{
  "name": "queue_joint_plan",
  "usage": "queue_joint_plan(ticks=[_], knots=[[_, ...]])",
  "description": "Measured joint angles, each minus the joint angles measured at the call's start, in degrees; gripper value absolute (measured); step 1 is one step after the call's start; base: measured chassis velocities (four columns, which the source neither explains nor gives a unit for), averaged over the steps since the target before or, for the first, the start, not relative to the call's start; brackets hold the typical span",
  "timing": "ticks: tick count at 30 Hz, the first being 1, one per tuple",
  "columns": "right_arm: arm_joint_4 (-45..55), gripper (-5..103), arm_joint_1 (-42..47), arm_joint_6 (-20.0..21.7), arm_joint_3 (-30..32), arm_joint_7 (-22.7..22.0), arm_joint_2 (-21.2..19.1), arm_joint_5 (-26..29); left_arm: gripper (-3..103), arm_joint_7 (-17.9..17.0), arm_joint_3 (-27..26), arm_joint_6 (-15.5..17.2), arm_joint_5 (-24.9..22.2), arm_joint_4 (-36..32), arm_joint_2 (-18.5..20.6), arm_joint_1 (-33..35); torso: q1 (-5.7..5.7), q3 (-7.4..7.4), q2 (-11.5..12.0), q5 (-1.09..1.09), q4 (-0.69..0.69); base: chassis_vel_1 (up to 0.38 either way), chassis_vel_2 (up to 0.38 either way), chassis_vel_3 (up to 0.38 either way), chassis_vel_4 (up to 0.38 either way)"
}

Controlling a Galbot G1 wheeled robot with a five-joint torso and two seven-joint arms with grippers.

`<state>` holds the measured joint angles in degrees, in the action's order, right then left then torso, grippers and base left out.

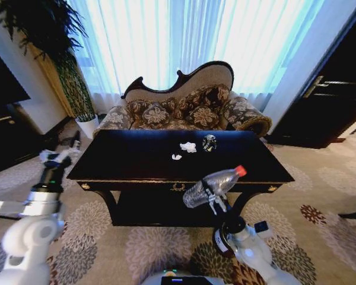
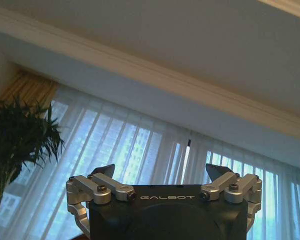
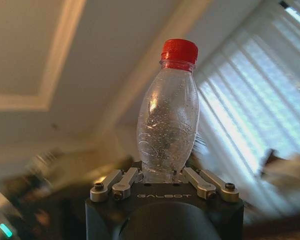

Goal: Move to the front of the table and place the trash on the table into the trash bin.

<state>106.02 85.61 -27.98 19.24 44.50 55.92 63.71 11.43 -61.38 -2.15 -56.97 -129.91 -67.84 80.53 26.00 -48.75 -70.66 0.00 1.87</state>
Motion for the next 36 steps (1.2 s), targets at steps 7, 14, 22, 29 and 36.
queue_joint_plan(ticks=[7, 14, 22, 29, 36], knots=[[-13.8, 25, -2.9, -2.0, -0.4, 0.5, 0.1, -3.9, 100, 0.1, -1.9, 0.4, -1.6, -1.2, 0.2, 0.7, 0.00, 0.00, 0.0, -0.01, -0.01, 0.000, 0.000, 0.000, 0.000], [-25.6, 25, -5.6, -3.1, -1.1, -3.6, 0.1, -15.8, 100, -0.8, -4.0, 1.5, -4.8, -3.3, 0.3, 0.7, 0.00, 0.00, 0.0, -0.01, 0.00, 0.000, 0.000, 0.000, 0.000], [-39.6, 25, -11.6, 0.3, -3.1, -26.9, 2.2, -35.5, 100, -6.3, -9.7, 6.5, -6.9, -4.9, -0.2, 1.9, 0.00, 0.00, 0.0, -0.01, 0.00, 0.000, 0.000, 0.000, 0.000], [-46.6, 25, -16.7, 5.8, -3.4, -42.5, 5.1, -42.1, 100, -15.0, -12.3, 15.1, -5.4, -5.7, 1.2, 2.0, 0.00, 0.00, 0.0, -0.02, 0.01, 0.000, 0.000, 0.000, 0.000], [-54.4, 25, -22.0, 8.6, -3.4, -50.3, 7.2, -49.5, 100, -21.5, -18.5, 21.4, -15.2, -10.2, 2.4, 2.4, 0.00, 0.00, 0.0, -0.01, -0.02, 0.000, 0.000, 0.000, 0.000]])
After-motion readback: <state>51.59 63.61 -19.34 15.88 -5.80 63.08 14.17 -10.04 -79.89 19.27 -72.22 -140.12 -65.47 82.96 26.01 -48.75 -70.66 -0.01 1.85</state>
